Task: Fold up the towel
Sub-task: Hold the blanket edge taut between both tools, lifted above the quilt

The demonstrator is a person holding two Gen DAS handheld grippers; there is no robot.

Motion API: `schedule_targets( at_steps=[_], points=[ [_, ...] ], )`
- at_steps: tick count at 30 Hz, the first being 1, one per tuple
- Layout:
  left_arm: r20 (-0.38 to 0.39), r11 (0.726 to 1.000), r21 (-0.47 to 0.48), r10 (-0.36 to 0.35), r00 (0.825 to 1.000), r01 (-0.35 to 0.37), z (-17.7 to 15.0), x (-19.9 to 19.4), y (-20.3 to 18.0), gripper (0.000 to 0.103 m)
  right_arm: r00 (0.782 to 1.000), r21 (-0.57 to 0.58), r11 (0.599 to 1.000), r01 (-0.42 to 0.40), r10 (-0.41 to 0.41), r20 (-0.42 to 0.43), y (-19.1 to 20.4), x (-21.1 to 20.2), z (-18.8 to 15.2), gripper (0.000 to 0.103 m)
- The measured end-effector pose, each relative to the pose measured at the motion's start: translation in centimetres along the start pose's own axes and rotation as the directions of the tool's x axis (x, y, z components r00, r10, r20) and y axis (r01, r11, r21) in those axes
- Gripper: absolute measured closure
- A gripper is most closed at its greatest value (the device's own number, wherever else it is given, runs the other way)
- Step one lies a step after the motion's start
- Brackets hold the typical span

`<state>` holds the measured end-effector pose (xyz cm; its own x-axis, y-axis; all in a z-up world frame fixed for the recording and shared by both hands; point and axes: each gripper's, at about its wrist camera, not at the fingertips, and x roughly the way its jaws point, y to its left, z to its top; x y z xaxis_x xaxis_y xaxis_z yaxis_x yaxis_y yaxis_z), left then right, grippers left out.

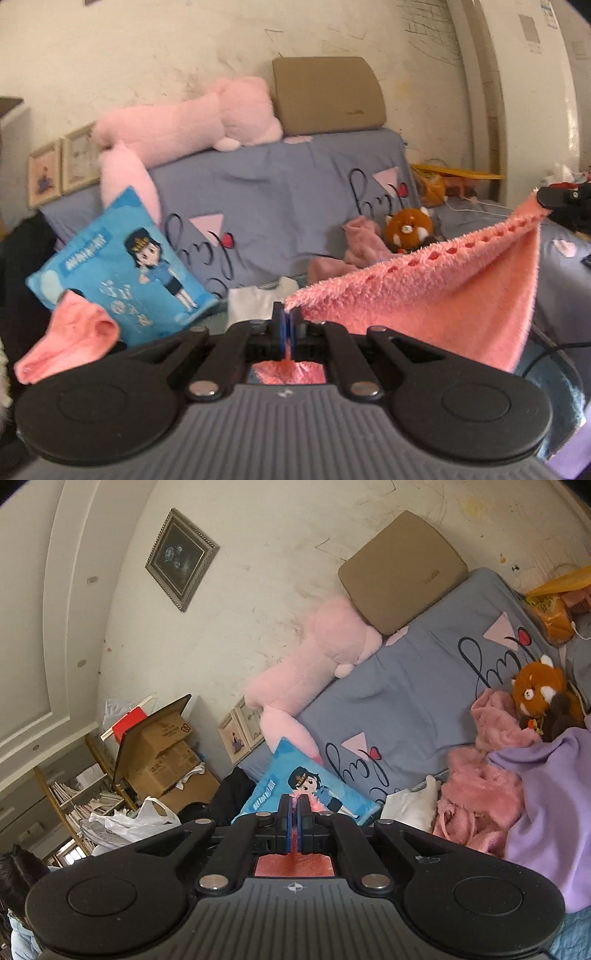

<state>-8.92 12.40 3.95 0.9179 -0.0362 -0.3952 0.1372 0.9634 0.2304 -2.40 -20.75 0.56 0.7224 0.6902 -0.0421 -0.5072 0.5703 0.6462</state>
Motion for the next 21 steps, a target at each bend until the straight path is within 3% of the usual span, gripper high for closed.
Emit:
schedule_targets(
  at_steps=[6,13,21],
  points=[
    [-0.015,0.999,-0.028,0.035,0.999,-0.036,1.8,-1.0,-0.1,0.101,0.998,0.056,0.996,0.063,-0.062,-0.013,-1.9,0.5,-0.7,0.100],
    [-0.036,0.997,-0.062,0.038,0.999,-0.040,1.8,0.5,-0.3,0.101,0.997,0.067,0.994,0.082,-0.081,-0.011,-2.3,0.7,-0.6,0.100],
    [-0.002,0.997,-0.070,0.030,1.000,-0.031,2.7,0.1,0.2,0.101,0.997,0.090,0.993,0.077,-0.077,-0.009,-2.4,0.5,-0.3,0.100]
  ],
)
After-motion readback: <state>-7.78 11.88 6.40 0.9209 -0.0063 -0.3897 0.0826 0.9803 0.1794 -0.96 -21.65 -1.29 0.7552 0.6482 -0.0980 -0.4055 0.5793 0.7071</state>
